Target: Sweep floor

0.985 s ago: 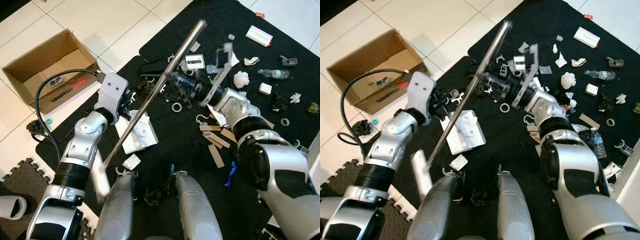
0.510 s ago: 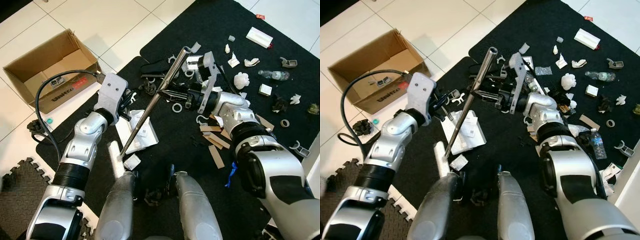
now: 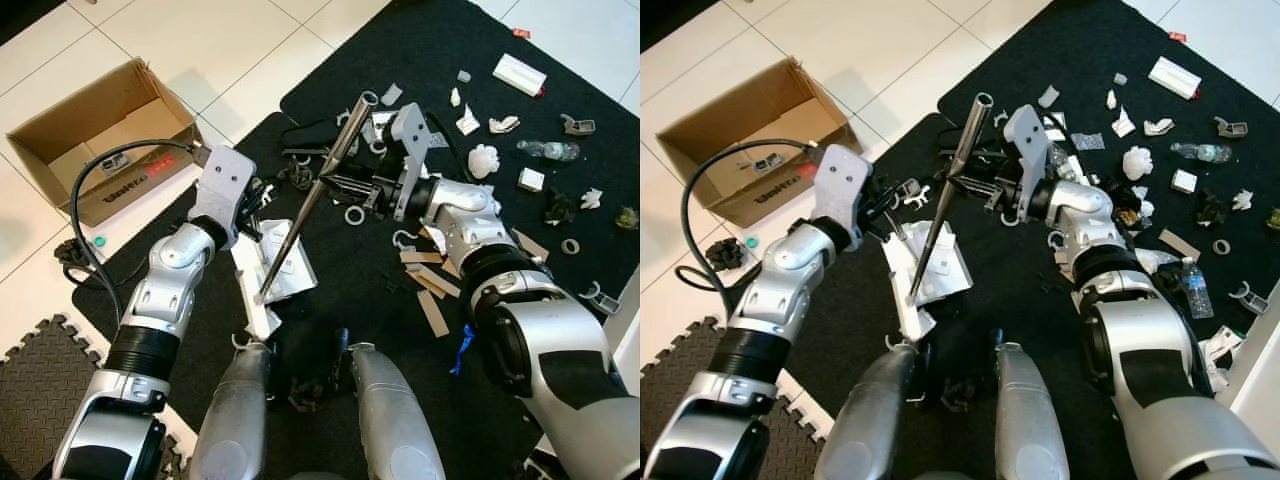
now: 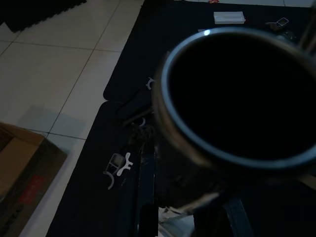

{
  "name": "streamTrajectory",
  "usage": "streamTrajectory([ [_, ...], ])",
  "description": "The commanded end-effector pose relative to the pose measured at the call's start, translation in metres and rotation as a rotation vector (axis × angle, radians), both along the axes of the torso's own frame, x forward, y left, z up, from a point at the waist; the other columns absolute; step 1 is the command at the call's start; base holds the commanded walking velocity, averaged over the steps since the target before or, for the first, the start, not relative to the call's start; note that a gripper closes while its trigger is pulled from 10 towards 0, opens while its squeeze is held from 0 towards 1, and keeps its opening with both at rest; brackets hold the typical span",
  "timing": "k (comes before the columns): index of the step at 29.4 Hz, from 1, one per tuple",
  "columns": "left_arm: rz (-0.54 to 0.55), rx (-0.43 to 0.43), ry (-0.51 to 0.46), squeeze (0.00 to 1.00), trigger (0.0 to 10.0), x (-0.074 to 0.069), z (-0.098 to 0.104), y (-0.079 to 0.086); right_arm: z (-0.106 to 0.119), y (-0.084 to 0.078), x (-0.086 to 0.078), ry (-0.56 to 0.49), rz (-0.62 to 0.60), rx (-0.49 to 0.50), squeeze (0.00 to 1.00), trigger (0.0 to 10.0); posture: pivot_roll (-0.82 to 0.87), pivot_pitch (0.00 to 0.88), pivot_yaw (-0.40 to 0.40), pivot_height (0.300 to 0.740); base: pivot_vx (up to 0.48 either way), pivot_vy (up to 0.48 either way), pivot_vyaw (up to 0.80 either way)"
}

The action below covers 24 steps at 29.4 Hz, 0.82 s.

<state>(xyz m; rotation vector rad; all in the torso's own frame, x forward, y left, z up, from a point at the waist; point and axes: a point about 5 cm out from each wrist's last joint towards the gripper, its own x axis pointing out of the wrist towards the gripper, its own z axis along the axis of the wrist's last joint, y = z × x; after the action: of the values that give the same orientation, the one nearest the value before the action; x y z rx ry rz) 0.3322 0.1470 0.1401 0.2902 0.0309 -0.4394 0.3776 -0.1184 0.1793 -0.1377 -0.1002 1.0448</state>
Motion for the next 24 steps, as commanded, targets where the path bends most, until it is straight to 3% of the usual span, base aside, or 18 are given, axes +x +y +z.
streamTrajectory([
  [1,0.029,0.025,0.171,0.0,10.0,-0.011,-0.04,0.003,0.01,0.0,0.002,-0.06,-0.015,0.008,0.0,10.0,0.13,0.331,-0.06,0.74,0.0,0.0,0.0],
  [11,0.032,0.022,0.169,0.0,10.0,-0.01,-0.04,0.003,0.026,0.002,-0.002,0.066,0.223,0.201,0.0,10.0,0.12,0.327,-0.064,0.74,0.0,0.0,0.0],
  [20,0.034,0.024,0.17,0.0,10.0,-0.01,-0.041,0.004,0.012,0.009,-0.01,0.065,0.312,0.069,0.0,10.0,0.12,0.326,-0.062,0.74,0.0,0.0,0.0],
  [24,0.031,0.023,0.168,0.0,10.0,-0.009,-0.04,0.004,0.016,0.01,-0.009,-0.032,0.267,-0.004,0.0,10.0,0.12,0.325,-0.06,0.74,0.0,0.0,0.0],
])
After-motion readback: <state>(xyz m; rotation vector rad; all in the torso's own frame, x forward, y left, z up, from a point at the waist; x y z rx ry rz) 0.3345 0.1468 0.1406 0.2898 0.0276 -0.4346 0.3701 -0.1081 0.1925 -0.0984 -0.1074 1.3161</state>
